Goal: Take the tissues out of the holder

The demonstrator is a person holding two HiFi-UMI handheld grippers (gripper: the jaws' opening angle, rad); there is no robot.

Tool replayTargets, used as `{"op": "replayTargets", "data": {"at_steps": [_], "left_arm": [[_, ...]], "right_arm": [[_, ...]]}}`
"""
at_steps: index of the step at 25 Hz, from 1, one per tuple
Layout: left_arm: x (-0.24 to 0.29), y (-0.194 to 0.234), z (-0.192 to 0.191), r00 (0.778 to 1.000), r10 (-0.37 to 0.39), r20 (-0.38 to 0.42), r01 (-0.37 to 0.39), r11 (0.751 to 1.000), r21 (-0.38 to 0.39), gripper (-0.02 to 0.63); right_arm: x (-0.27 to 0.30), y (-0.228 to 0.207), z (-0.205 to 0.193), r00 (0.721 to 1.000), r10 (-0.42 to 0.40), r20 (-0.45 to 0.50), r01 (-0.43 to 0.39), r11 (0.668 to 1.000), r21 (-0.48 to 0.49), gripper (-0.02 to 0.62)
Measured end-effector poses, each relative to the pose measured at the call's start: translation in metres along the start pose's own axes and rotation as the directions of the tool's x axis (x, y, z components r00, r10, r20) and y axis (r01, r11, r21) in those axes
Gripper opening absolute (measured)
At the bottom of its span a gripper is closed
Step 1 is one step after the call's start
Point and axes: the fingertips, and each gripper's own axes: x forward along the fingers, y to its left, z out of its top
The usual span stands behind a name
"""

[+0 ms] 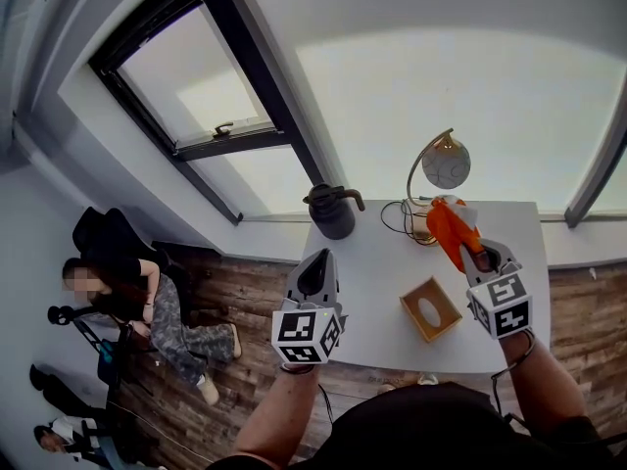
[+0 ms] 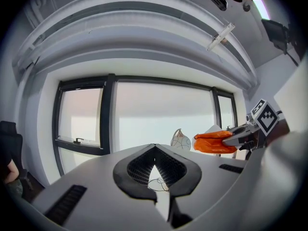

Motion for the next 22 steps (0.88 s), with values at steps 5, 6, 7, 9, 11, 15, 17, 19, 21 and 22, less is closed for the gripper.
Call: {"op": "replayTargets", "data": {"at_steps": [5,6,7,9,11,15,17,19,21,22], "left_arm": [[-0.002,0.003,0.002,1.000,0.006,0.001,-0.006,1.000,0.007,0.005],[-0.003,0.003,0.000,1.000,0.009,-0.001,-0.009,1.000,0.009,0.005],[-0.004,0.003,-0.001,1.000,0.012,-0.003,-0.012,1.000,0.011,0.005],[-0.006,0.003,-0.004,1.000,0.013,-0.005,-0.013,1.000,0.016,0.005],[-0.008,0.003,-0.006,1.000,0.011,-0.008,-0.011,1.000,0.016,0.005],[-0.014,0.012,-0.006,1.000,0.020,-0.014,-0.020,1.000,0.002,0.005],[-0.016,0.018,-0.006,0.999,0.028,-0.017,-0.028,1.000,-0.005,0.005],[-0.017,0.021,-0.006,0.999,0.033,-0.019,-0.034,0.999,-0.006,0.005],[-0.017,0.022,-0.007,0.999,0.034,-0.019,-0.035,0.999,-0.008,0.005],[-0.017,0.021,-0.007,0.999,0.033,-0.018,-0.033,0.999,-0.009,0.005]], "right_arm": [[0.001,-0.005,0.006,1.000,-0.007,0.010,0.007,1.000,0.004,0.023],[0.001,-0.005,0.005,1.000,-0.007,0.008,0.007,1.000,0.004,0.021],[0.002,-0.005,0.003,1.000,-0.006,0.004,0.006,1.000,0.003,0.020],[0.002,-0.004,0.001,1.000,-0.004,-0.002,0.004,1.000,0.001,0.020],[0.003,-0.003,0.000,1.000,-0.004,-0.002,0.004,1.000,0.001,0.020],[0.002,0.000,0.002,1.000,-0.005,-0.003,0.005,1.000,-0.009,0.020],[0.002,0.001,0.003,1.000,-0.006,-0.003,0.006,1.000,-0.010,0.020],[0.003,0.002,0.003,1.000,-0.008,-0.002,0.008,1.000,-0.007,0.020],[0.004,0.001,0.001,1.000,-0.010,-0.003,0.010,1.000,-0.002,0.020],[0.005,0.000,0.000,1.000,-0.012,-0.004,0.012,1.000,0.000,0.020]]}}
